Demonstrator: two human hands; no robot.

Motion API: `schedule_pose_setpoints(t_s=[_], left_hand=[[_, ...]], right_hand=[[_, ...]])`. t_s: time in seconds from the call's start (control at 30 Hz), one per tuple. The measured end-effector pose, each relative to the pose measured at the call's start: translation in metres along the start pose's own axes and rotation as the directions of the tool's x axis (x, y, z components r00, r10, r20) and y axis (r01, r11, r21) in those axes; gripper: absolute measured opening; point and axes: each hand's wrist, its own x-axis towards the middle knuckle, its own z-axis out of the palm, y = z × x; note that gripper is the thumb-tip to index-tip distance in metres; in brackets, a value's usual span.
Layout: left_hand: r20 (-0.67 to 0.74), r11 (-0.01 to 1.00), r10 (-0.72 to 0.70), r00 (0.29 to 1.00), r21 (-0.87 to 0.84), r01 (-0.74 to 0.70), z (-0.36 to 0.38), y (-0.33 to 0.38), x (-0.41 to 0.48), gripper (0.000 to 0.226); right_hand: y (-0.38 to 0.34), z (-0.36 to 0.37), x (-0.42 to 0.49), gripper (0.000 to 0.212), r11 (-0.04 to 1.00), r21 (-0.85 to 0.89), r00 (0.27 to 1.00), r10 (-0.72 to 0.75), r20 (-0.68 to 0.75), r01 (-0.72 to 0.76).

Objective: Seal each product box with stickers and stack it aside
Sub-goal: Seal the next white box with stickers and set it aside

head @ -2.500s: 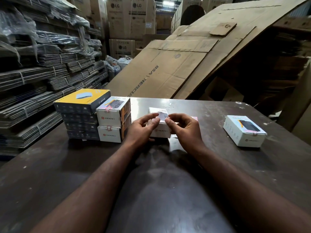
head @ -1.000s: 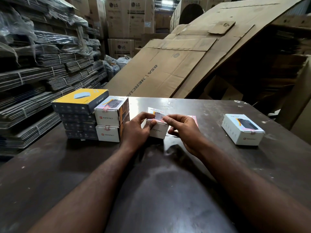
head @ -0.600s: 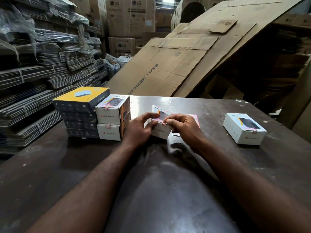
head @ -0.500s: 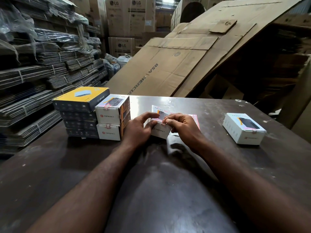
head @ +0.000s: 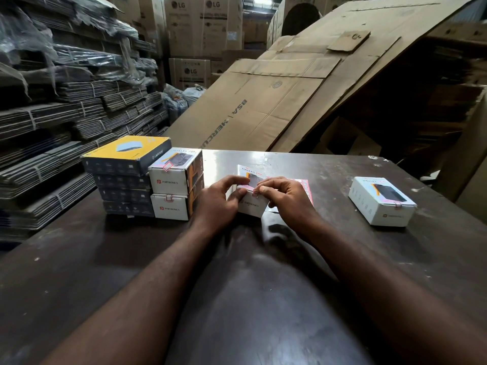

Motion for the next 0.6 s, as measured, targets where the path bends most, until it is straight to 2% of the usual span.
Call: schedule_pose_setpoints(t_s=[0.13, 0.33, 0.47, 0.6], left_hand=[[0.006, 0.999, -0.019, 1.0, -0.049, 0.019, 0.0, 0.001, 0.001, 0.024], [0.0, 0.986, -0.087, 0.996, -0.144, 0.087, 0.001, 0.001, 0.002, 0.018], [-0.018, 0.975, -0.129, 0.991, -0.183, 0.124, 0.002, 0.006, -0.001, 0.016], [-0.026, 0.961, -0.157, 0.987, -0.235, 0.147, 0.004, 0.009, -0.002, 0.016]], right_hand=[[0.003, -0.002, 0.001, 0.027, 1.0, 0.01, 1.0, -0.018, 0.013, 0.018], [0.011, -0.002, 0.003, 0.017, 0.998, -0.034, 0.999, -0.043, -0.011, 0.043], [0.013, -0.001, 0.003, 0.01, 1.0, -0.024, 0.999, -0.005, -0.037, 0.004], [0.009, -0.002, 0.0, 0.012, 0.999, -0.051, 0.999, -0.011, -0.034, 0.009]])
